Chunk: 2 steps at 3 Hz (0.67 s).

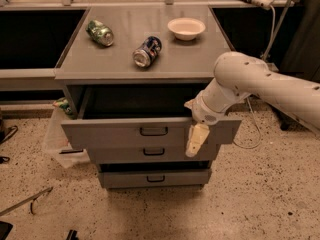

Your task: Open top drawer

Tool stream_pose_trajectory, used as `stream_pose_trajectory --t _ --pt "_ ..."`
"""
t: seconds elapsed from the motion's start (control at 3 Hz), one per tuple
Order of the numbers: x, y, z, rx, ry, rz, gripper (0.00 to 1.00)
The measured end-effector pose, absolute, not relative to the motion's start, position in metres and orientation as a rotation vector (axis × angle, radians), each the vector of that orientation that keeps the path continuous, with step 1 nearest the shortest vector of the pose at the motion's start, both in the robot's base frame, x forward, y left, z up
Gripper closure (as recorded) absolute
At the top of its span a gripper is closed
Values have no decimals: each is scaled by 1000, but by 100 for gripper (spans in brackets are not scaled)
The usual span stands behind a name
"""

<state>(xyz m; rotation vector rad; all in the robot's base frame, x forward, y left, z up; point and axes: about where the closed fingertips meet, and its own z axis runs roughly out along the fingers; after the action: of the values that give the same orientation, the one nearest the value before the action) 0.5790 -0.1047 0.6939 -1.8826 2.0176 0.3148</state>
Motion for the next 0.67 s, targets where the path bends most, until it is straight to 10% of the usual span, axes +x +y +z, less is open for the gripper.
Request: stream_pose_trajectory --t 0.67 --pt "585 -95 652 -1969 2057 516 0"
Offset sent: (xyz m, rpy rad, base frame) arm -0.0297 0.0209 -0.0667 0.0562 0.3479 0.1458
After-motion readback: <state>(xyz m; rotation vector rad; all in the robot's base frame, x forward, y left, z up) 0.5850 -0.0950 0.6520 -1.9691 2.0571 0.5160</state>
